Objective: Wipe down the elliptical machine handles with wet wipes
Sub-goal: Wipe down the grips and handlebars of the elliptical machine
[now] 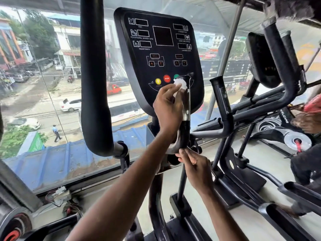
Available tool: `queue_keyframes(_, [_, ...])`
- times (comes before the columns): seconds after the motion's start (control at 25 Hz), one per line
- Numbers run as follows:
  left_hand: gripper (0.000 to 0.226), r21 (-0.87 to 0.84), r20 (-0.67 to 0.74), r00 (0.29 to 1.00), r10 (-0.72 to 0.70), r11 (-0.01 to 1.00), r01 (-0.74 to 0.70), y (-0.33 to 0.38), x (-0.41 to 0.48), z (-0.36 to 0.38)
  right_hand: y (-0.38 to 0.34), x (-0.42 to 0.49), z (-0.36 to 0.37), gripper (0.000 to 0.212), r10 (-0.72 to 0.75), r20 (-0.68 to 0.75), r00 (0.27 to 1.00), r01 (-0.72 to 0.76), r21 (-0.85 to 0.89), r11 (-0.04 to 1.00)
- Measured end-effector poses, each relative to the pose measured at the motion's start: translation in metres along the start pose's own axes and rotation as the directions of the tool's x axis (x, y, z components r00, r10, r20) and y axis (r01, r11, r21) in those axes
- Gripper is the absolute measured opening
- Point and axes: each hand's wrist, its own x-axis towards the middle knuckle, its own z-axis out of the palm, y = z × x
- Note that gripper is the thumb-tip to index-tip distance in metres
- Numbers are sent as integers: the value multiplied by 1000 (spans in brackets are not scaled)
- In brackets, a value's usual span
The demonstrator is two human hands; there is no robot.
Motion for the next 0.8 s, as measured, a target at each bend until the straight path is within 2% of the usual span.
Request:
queue_keyframes(0.28, [16,-7,50,998,28,1000,-27,-13,-21,-15,-2,-2,1,21,1,1,1000,-1,46,999])
queue_keyframes(0.48, [18,32,29,998,53,998,-54,3,10,4,2,-2,1,31,-36,-27,999,37,28,999])
queue_keyframes(0.56, [18,92,56,988,143,985,-148,5,12,7,2,-2,1,24,-33,-16,999,34,52,998])
queue_keyframes(0.64, [20,203,148,941,304,922,-329,0,8,3,2,-1,1,21,-36,-16,999,37,77,996])
queue_keyframes(0.68, [20,203,152,936,316,917,-343,-2,8,2,2,-1,1,23,-40,-22,999,42,81,996])
queue_keyframes(0.8, [14,34,-3,998,61,998,-61,4,9,6,1,0,0,23,-35,-19,999,37,89,995])
